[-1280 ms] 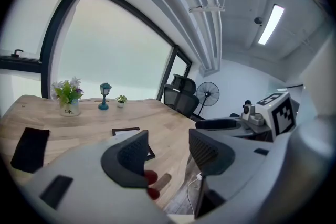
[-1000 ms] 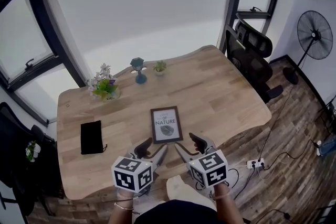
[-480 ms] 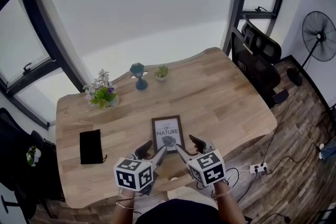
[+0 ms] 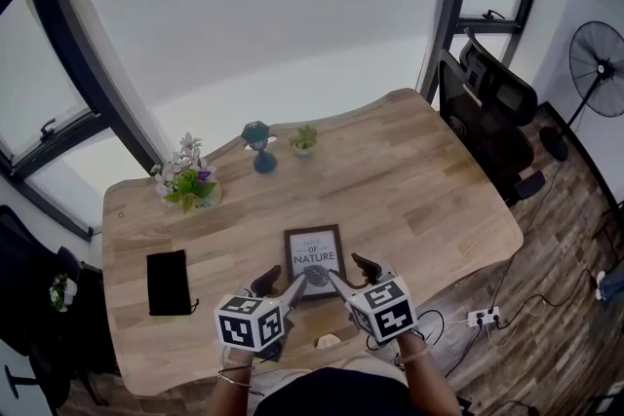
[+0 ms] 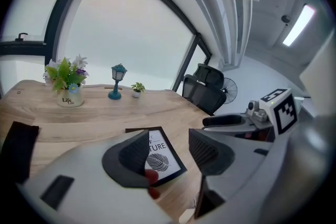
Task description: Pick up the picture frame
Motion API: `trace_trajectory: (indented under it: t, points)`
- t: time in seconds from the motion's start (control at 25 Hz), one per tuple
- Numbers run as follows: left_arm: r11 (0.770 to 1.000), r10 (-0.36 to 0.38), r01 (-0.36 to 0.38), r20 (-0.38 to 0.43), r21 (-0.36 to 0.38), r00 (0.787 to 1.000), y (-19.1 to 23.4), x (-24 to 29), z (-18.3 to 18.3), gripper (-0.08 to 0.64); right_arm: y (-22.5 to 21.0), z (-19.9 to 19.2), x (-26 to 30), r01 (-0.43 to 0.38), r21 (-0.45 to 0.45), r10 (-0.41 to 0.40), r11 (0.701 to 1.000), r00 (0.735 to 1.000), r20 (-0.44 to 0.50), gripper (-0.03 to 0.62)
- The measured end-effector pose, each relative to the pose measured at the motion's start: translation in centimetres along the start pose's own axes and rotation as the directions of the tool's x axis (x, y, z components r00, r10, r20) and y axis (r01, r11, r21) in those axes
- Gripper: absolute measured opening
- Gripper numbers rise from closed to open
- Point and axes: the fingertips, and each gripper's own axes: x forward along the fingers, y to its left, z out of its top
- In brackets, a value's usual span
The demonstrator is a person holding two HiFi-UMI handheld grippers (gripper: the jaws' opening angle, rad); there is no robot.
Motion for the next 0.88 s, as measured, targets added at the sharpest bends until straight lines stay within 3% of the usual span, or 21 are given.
trace_trajectory:
  t: [0.28,0.88]
  points:
    - [0.999,0.027,-0.028,-0.021,-0.038,0.999,2.2,2.2,-0.3,0.216,-1.5,-1.7,2.9,0.003,-0.022,-0.005,1.0,0.997,-0.071,0.212]
    - [0.993,0.042,-0.055,-0.128,-0.104,0.991,5.3,6.2,-4.0,0.206,-3.5,-5.1,7.7,-0.016,0.041,0.022,0.999,0.987,-0.16,0.212]
